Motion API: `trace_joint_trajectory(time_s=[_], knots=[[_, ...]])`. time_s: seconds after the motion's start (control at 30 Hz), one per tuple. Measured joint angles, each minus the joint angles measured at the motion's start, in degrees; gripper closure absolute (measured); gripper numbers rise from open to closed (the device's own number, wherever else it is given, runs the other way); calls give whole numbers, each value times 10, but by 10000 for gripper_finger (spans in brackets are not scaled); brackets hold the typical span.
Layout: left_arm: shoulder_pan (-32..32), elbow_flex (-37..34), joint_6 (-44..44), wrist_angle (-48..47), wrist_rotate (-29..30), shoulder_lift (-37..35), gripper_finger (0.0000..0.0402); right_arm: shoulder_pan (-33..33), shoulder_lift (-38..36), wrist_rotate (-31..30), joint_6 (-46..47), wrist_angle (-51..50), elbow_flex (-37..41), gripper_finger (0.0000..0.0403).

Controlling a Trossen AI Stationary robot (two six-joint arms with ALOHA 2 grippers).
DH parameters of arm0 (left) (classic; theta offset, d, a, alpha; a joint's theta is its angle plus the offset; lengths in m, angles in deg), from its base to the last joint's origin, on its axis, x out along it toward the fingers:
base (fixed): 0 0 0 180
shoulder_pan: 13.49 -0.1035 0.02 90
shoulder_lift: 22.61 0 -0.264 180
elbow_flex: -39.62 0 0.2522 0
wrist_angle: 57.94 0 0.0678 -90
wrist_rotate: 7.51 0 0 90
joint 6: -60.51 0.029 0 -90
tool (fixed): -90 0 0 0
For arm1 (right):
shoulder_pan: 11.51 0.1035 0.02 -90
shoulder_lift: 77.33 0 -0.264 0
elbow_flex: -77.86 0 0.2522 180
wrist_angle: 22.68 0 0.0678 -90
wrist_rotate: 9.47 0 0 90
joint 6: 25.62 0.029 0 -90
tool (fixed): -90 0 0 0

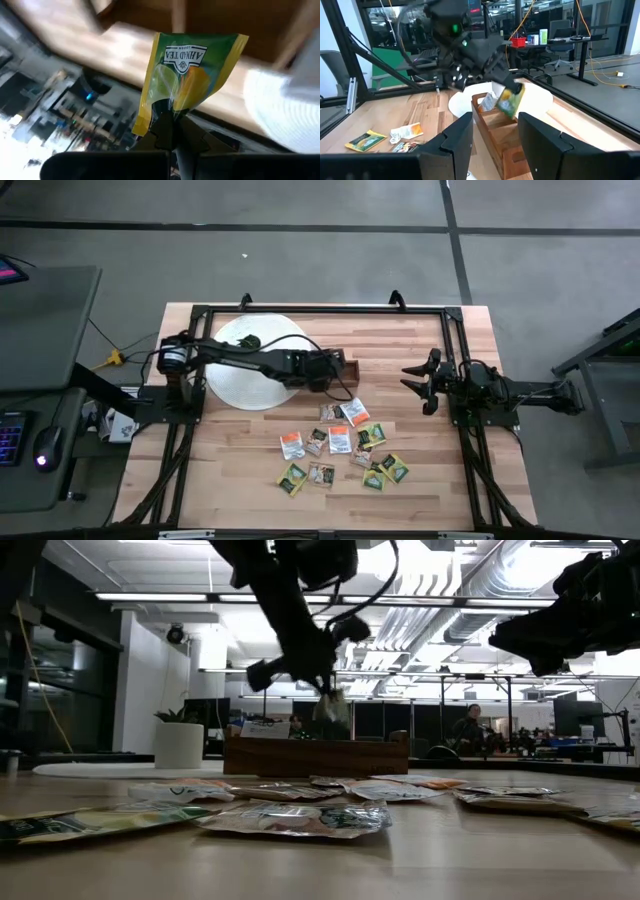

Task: Pick & Place Tea
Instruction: Put the yellow tea bag into the middle section of the wooden organizer

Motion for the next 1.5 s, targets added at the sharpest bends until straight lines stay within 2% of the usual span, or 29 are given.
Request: trace_joint_trajectory(time_s=[0.13,0.4,0.53,0.63,0.87,1.1,1.5], knots=[[0,1,0,12,-19,-1,401,0,0,0,0,0,0,250],[0,1,-13,-22,-44,0,401,0,0,0,0,0,0,250],[0,2,-14,-15,-45,10,401,0,0,0,0,0,0,250],[0,-1,-13,-53,-40,16,401,0,0,0,0,0,0,250],[-9,1,-15,-38,-36,14,401,0,0,0,0,0,0,250],[-19,1,-14,-76,-37,14,401,0,0,0,0,0,0,250],[-18,1,-13,-58,-77,14,401,0,0,0,0,0,0,250]])
